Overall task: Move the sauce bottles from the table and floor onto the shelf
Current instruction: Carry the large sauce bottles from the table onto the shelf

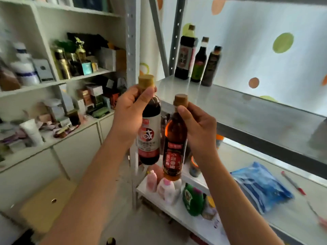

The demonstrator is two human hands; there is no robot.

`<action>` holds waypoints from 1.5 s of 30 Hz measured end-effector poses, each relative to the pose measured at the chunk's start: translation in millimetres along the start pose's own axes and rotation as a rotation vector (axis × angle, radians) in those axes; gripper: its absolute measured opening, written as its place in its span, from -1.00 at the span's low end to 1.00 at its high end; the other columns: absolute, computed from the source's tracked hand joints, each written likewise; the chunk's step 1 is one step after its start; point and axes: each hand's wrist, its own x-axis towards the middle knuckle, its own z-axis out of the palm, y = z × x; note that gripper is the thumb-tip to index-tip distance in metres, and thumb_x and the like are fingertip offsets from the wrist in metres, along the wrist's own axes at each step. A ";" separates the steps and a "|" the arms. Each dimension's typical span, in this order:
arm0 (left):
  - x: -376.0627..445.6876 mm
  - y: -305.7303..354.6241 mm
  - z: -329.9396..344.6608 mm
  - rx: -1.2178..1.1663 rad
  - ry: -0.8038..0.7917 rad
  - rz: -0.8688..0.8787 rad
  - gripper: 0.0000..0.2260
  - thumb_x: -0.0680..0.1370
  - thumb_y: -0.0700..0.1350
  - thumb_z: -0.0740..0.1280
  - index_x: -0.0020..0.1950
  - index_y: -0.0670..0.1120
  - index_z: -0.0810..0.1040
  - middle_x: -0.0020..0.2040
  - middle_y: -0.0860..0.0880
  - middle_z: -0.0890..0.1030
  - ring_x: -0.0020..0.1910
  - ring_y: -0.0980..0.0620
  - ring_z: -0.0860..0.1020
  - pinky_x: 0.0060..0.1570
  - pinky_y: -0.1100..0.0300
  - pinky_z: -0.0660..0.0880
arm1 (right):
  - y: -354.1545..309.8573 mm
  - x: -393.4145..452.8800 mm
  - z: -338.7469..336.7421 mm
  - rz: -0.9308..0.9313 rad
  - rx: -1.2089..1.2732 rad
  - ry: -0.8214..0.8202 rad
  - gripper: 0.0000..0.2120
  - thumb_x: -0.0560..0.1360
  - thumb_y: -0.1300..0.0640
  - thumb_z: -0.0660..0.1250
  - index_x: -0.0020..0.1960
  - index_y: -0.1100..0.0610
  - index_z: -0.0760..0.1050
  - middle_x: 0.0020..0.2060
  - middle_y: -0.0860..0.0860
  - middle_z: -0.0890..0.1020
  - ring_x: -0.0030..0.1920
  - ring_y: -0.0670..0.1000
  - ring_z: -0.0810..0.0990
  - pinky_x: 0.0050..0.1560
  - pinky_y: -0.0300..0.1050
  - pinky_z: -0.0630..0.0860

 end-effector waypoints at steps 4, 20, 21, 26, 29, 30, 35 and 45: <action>61.3 4.5 17.3 -0.065 -0.017 0.004 -0.82 0.59 0.00 0.30 0.07 -0.06 0.61 -0.05 0.05 0.69 -0.03 0.11 0.65 -0.02 0.24 0.54 | -13.0 55.9 -2.3 -0.037 -0.011 0.082 -0.89 0.57 0.22 0.36 -0.03 0.06 0.65 -0.25 0.12 0.69 -0.24 -0.09 0.62 -0.18 -0.22 0.60; 268.3 -51.1 110.2 -0.024 -0.118 0.140 -0.79 0.56 0.02 0.36 0.02 -0.11 0.60 -0.12 -0.01 0.68 -0.18 0.07 0.66 -0.17 0.21 0.57 | 10.5 277.1 -59.2 -0.066 -0.074 0.258 -0.76 0.51 0.12 0.44 -0.27 0.24 0.62 -0.34 0.17 0.59 -0.35 0.08 0.62 -0.25 0.11 0.61; 282.1 -57.1 115.2 0.025 -0.096 0.148 -0.77 0.56 0.03 0.36 0.06 -0.12 0.59 -0.09 -0.01 0.67 -0.18 0.12 0.66 -0.20 0.31 0.54 | 17.5 290.5 -61.2 -0.083 -0.112 0.263 -0.77 0.51 0.10 0.44 -0.27 0.18 0.62 -0.33 0.18 0.61 -0.31 0.14 0.64 -0.17 0.17 0.62; 344.3 -96.0 128.6 0.183 -0.069 0.121 -0.91 0.57 0.02 0.34 -0.11 0.07 0.59 -0.21 0.15 0.66 -0.25 0.31 0.62 -0.26 0.41 0.46 | 57.4 338.6 -68.6 -0.158 -0.289 0.243 -0.82 0.53 -0.01 0.38 -0.17 0.05 0.64 -0.28 0.05 0.66 -0.20 0.10 0.66 -0.08 0.15 0.62; 375.3 -122.1 134.1 0.204 -0.051 0.122 -0.88 0.58 0.02 0.32 -0.15 0.10 0.59 -0.30 0.24 0.65 -0.26 0.34 0.60 -0.22 0.38 0.44 | 75.3 363.1 -76.2 -0.152 -0.364 0.252 -0.82 0.53 -0.08 0.34 -0.08 -0.01 0.65 -0.18 -0.01 0.67 -0.15 -0.01 0.66 -0.08 0.04 0.62; 385.4 -128.3 136.3 0.196 -0.038 0.116 -0.88 0.57 0.01 0.33 -0.16 0.09 0.58 -0.31 0.25 0.65 -0.27 0.34 0.60 -0.24 0.42 0.44 | 78.8 372.4 -78.9 -0.155 -0.371 0.256 -0.81 0.53 -0.08 0.34 -0.09 0.00 0.65 -0.18 0.00 0.67 -0.15 -0.01 0.66 -0.09 0.01 0.61; 425.7 -150.9 142.3 0.093 0.003 0.073 -0.93 0.56 -0.04 0.36 -0.06 0.00 0.62 -0.27 0.16 0.69 -0.23 0.24 0.65 -0.27 0.44 0.48 | 91.6 408.5 -75.2 -0.173 -0.398 0.254 -0.79 0.52 -0.11 0.34 -0.15 0.00 0.62 -0.32 -0.10 0.64 -0.19 -0.04 0.61 -0.25 -0.14 0.49; 466.4 -175.4 150.2 0.050 -0.066 0.050 -0.88 0.53 -0.07 0.40 0.04 -0.04 0.65 -0.09 0.04 0.71 -0.06 0.06 0.68 -0.11 0.28 0.55 | 105.1 459.3 -42.1 -0.154 -0.490 0.263 -0.72 0.58 -0.11 0.27 0.02 0.06 0.63 -0.13 -0.04 0.69 -0.13 0.00 0.64 -0.11 -0.05 0.55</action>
